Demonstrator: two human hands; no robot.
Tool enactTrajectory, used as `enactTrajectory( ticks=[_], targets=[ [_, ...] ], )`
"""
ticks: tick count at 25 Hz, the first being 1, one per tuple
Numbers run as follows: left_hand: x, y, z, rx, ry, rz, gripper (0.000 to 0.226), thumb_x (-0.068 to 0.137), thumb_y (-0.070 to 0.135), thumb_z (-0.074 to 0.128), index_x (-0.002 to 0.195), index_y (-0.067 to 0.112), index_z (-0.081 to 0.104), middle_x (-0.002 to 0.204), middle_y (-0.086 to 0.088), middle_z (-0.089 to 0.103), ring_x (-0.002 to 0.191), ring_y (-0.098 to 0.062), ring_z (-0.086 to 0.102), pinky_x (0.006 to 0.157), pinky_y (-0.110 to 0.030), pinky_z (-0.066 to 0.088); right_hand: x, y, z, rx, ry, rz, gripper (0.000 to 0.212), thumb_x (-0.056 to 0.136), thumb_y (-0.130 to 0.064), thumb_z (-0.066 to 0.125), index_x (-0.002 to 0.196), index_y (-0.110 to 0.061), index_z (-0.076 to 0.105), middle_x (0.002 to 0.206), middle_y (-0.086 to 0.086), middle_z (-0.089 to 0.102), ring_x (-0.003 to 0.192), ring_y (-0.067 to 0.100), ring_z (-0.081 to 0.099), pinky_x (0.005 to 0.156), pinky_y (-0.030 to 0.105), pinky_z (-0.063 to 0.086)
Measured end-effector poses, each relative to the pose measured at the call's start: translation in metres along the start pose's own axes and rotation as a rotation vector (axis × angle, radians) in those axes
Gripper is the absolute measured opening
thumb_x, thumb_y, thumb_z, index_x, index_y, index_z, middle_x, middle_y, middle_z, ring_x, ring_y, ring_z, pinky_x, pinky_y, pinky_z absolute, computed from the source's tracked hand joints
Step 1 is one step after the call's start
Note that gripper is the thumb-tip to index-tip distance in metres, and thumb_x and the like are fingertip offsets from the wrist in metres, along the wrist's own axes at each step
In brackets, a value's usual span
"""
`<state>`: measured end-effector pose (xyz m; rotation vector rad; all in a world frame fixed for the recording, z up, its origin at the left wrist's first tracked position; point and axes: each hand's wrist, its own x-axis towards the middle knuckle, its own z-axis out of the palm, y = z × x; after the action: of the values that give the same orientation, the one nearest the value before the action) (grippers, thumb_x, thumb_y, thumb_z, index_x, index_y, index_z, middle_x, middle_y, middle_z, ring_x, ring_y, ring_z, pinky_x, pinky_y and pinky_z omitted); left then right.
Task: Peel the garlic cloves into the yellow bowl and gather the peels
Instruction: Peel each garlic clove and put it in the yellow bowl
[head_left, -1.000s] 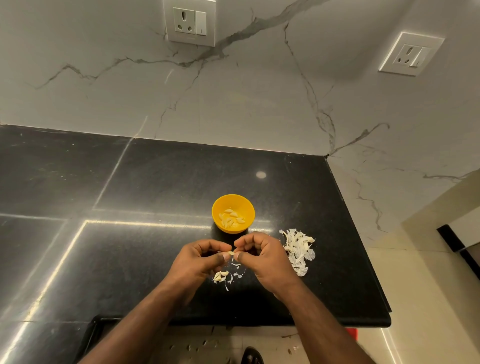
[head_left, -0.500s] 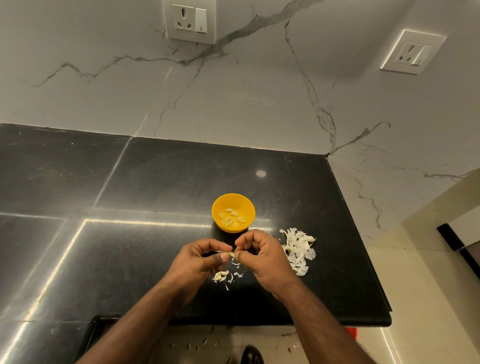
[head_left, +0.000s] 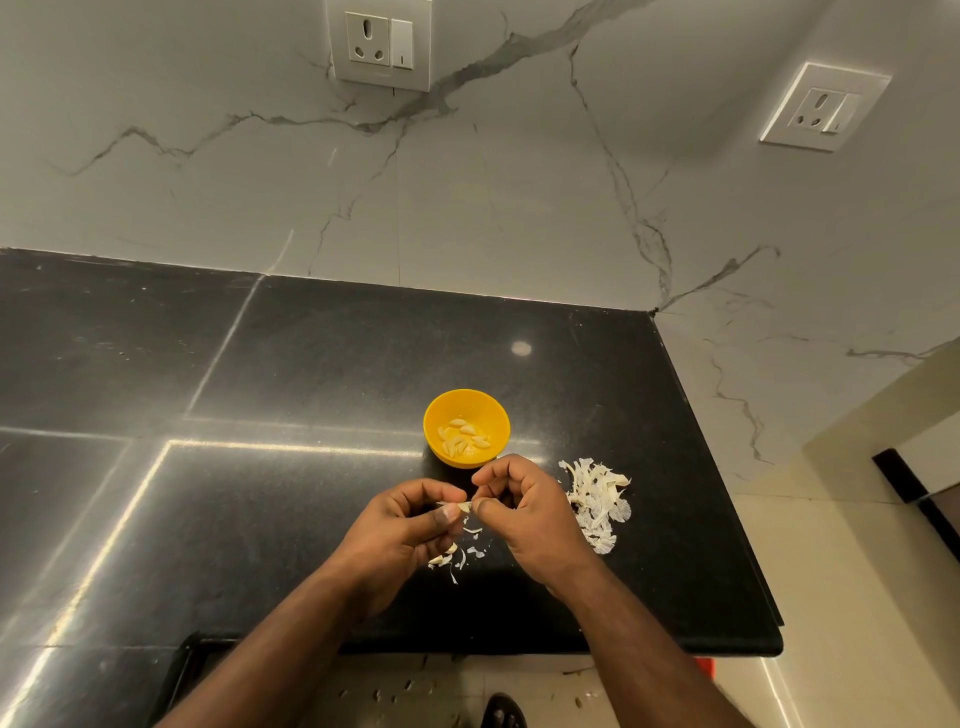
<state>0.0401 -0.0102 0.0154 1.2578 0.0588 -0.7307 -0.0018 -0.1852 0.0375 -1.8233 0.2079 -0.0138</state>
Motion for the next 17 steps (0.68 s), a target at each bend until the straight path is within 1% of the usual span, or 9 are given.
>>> enactTrajectory(
  ticks=[1, 3, 5, 6, 9, 11, 13, 15, 17],
  targets=[
    [0.0003, 0.0006, 0.0004, -0.025, 0.002, -0.012, 0.020, 0.090, 0.007, 0.066, 0.109, 0.003, 0.070, 0.098, -0.015, 0.073, 0.087, -0.022, 0.068, 0.081, -0.035, 0.056, 0.0001, -0.0002, 0.0001, 0.003, 0.002, -0.002, 0.020, 0.087, -0.001, 0.068, 0.099, -0.017, 0.067, 0.080, -0.006, 0.066, 0.074, 0.002, 0.060, 0.072, 0.024, 0.053],
    [0.0009, 0.0022, 0.0018, -0.096, 0.001, -0.040, 0.035, 0.082, 0.014, 0.072, 0.115, 0.004, 0.067, 0.105, -0.019, 0.073, 0.092, -0.027, 0.070, 0.085, -0.038, 0.054, 0.0002, -0.0004, 0.0001, 0.007, 0.007, -0.009, 0.019, 0.087, -0.002, 0.068, 0.099, -0.017, 0.067, 0.078, -0.007, 0.066, 0.073, 0.001, 0.060, 0.070, 0.021, 0.053],
    [0.0010, 0.0039, 0.0041, -0.133, 0.008, -0.061, 0.045, 0.077, 0.015, 0.077, 0.119, 0.006, 0.063, 0.107, -0.020, 0.073, 0.092, -0.029, 0.070, 0.083, -0.037, 0.055, 0.0000, -0.0003, 0.0008, -0.001, 0.010, -0.015, 0.019, 0.087, -0.003, 0.069, 0.099, -0.017, 0.067, 0.078, -0.008, 0.067, 0.072, 0.001, 0.060, 0.069, 0.021, 0.052],
    [0.0012, 0.0040, 0.0052, -0.133, 0.019, -0.068, 0.046, 0.077, 0.013, 0.078, 0.120, 0.007, 0.062, 0.108, -0.021, 0.073, 0.091, -0.029, 0.071, 0.081, -0.036, 0.056, -0.0001, 0.0000, 0.0013, -0.006, 0.010, -0.017, 0.019, 0.086, -0.004, 0.069, 0.099, -0.018, 0.068, 0.078, -0.007, 0.067, 0.072, 0.001, 0.060, 0.070, 0.022, 0.053],
    [0.0017, 0.0033, 0.0059, -0.097, 0.061, -0.074, 0.035, 0.085, 0.003, 0.073, 0.117, 0.004, 0.061, 0.105, -0.021, 0.074, 0.087, -0.028, 0.072, 0.075, -0.032, 0.058, -0.0001, 0.0008, 0.0022, -0.002, 0.011, -0.013, 0.020, 0.086, -0.003, 0.069, 0.099, -0.018, 0.068, 0.079, -0.006, 0.067, 0.073, 0.004, 0.061, 0.073, 0.028, 0.055],
    [0.0014, 0.0027, 0.0048, -0.058, 0.055, -0.072, 0.022, 0.089, 0.000, 0.068, 0.111, -0.001, 0.064, 0.099, -0.020, 0.073, 0.084, -0.025, 0.072, 0.071, -0.029, 0.057, -0.0006, 0.0000, 0.0019, -0.009, 0.015, -0.010, 0.020, 0.086, -0.002, 0.068, 0.098, -0.018, 0.068, 0.079, -0.005, 0.067, 0.073, 0.004, 0.060, 0.073, 0.029, 0.054],
    [0.0004, 0.0029, 0.0043, -0.031, 0.049, -0.070, 0.013, 0.090, 0.000, 0.066, 0.103, -0.002, 0.067, 0.092, -0.019, 0.072, 0.080, -0.024, 0.071, 0.070, -0.028, 0.056, -0.0006, -0.0004, 0.0008, -0.026, 0.022, -0.007, 0.021, 0.086, -0.001, 0.067, 0.098, -0.018, 0.068, 0.081, -0.002, 0.067, 0.073, 0.005, 0.059, 0.073, 0.032, 0.054],
    [0.0005, 0.0033, 0.0047, -0.018, 0.065, -0.065, 0.008, 0.090, -0.001, 0.066, 0.098, -0.001, 0.068, 0.086, -0.017, 0.072, 0.077, -0.023, 0.070, 0.069, -0.028, 0.055, -0.0006, 0.0000, -0.0003, -0.044, 0.037, 0.003, 0.022, 0.086, 0.000, 0.065, 0.098, -0.018, 0.068, 0.083, 0.001, 0.067, 0.073, 0.005, 0.058, 0.074, 0.036, 0.055],
    [0.0008, 0.0037, 0.0054, -0.009, 0.075, -0.064, 0.007, 0.089, -0.003, 0.066, 0.095, 0.000, 0.069, 0.083, -0.016, 0.071, 0.076, -0.022, 0.069, 0.068, -0.027, 0.055, -0.0002, 0.0028, -0.0002, -0.056, 0.068, 0.008, 0.022, 0.086, 0.000, 0.065, 0.095, -0.020, 0.068, 0.083, 0.001, 0.067, 0.072, 0.007, 0.058, 0.073, 0.038, 0.054]
  ],
)
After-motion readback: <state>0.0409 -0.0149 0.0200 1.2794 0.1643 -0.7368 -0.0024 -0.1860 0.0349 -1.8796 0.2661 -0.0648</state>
